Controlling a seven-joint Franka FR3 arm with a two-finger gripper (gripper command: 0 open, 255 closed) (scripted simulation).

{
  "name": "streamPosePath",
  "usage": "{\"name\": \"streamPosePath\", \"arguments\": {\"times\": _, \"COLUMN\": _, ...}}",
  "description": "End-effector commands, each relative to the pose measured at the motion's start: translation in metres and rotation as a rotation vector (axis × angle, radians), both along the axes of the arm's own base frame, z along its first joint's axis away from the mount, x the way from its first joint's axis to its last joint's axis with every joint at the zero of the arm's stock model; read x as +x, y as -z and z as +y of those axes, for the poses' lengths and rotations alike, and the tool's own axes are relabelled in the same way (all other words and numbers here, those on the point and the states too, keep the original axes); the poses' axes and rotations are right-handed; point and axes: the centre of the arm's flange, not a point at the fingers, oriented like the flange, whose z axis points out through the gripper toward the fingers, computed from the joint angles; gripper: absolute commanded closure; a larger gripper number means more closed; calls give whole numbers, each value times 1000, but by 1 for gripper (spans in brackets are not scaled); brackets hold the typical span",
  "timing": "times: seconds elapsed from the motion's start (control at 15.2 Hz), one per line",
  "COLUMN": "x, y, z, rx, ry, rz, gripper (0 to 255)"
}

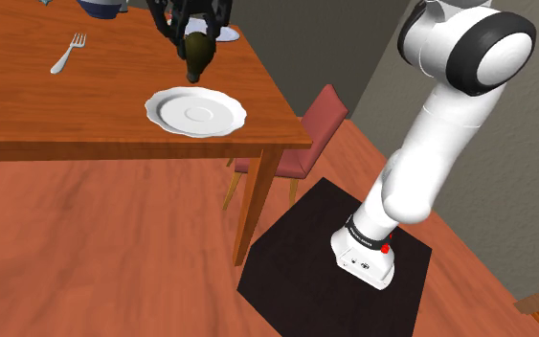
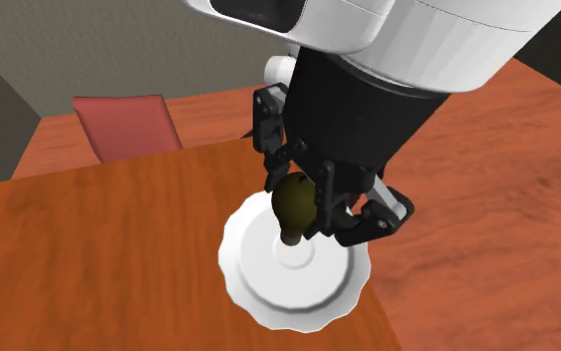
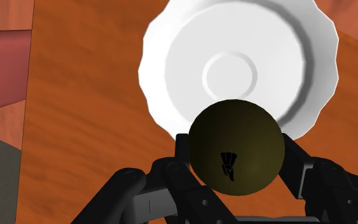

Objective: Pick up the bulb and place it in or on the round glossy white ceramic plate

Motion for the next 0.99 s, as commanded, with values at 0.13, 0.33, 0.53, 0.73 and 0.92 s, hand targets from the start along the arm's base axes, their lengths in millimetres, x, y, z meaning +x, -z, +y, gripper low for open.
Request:
{"name": "streamPosePath", "arguments": {"times": 0.13, "x": 0, "y": 21, "z": -1, "rx": 0, "ry": 0, "rz": 0, "gripper": 255}}
{"name": "streamPosePath", "arguments": {"times": 0.33, "x": 0, "y": 37, "z": -1, "rx": 0, "ry": 0, "rz": 0, "gripper": 255}}
{"name": "streamPosePath", "arguments": {"times": 0.53, "x": 0, "y": 50, "z": -1, "rx": 0, "ry": 0, "rz": 0, "gripper": 255}}
{"name": "streamPosePath", "arguments": {"times": 0.73, "x": 0, "y": 50, "z": -1, "rx": 0, "ry": 0, "rz": 0, "gripper": 255}}
{"name": "streamPosePath", "arguments": {"times": 0.92, "x": 0, "y": 50, "z": -1, "rx": 0, "ry": 0, "rz": 0, "gripper": 255}}
